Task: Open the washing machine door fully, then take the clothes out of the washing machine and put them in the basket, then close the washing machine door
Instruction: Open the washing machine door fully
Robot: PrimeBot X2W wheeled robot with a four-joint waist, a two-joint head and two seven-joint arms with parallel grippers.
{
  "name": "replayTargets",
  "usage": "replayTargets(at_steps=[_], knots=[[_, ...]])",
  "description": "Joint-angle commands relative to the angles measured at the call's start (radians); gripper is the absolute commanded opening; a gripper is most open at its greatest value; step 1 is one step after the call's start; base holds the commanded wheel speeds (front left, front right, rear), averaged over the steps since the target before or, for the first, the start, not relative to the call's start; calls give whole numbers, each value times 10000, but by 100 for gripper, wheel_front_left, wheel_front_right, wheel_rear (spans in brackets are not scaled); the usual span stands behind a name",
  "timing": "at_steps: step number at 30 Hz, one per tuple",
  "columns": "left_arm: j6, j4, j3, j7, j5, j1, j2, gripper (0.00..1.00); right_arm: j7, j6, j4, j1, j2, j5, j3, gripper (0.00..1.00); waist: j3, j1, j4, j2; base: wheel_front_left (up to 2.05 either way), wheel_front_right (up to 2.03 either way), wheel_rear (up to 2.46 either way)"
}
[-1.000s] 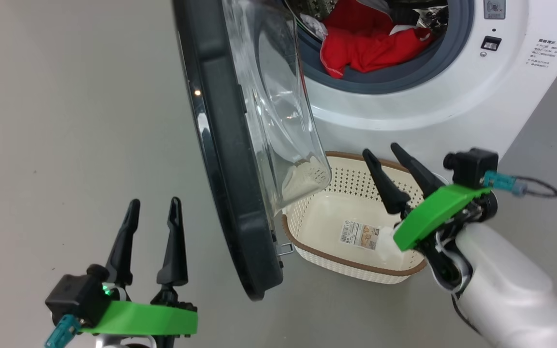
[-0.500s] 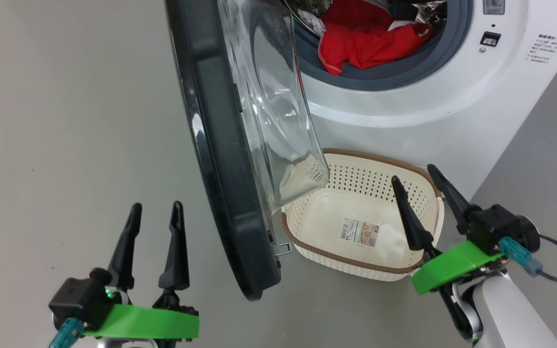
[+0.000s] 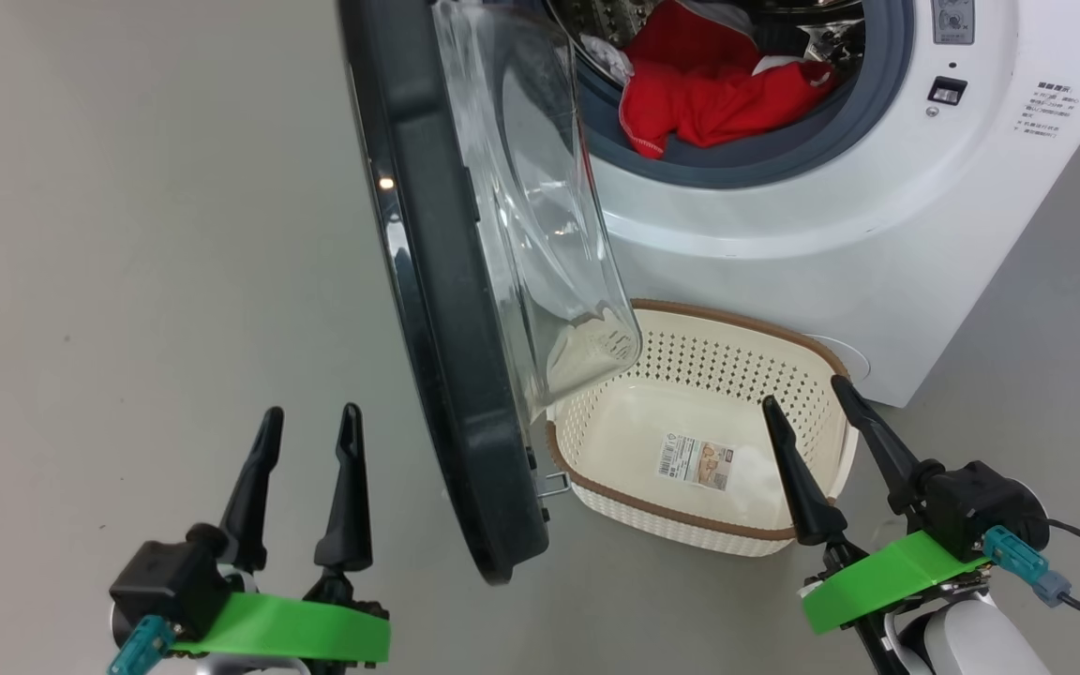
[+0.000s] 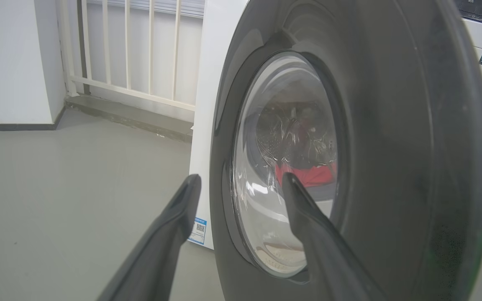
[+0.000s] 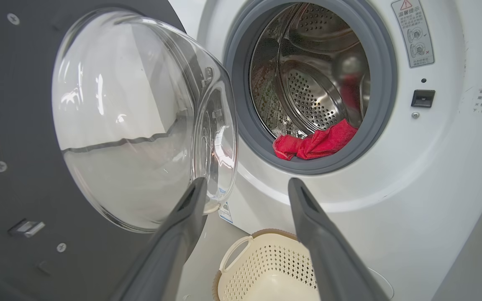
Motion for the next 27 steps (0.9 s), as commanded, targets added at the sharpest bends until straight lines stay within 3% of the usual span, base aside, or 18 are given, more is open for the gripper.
replayTargets(at_steps=[1,12,13,14,15,27], knots=[[30,-191,305,-51,38,-42,122,100,-64,48,-304,-17,63,58,238,100,-15,0,2,0,0,0,0],[87,-121,301,-51,73,32,122,100,-64,48,-544,204,64,3,117,100,-162,0,-22,0,0,0,0],[88,-105,309,-51,78,20,122,48,-64,48,-551,205,64,7,115,100,-163,0,-30,0,0,0,0],[91,-98,326,-51,79,-10,122,13,-64,48,-552,205,64,16,118,100,-166,0,-39,0,0,0,0],[93,-105,347,-51,79,-45,122,0,-64,48,-544,206,64,24,122,100,-169,0,-47,0,0,0,0],[-241,-1663,905,-51,416,-506,121,0,-64,48,-533,81,64,345,227,100,-122,0,-209,0,0,0,0]])
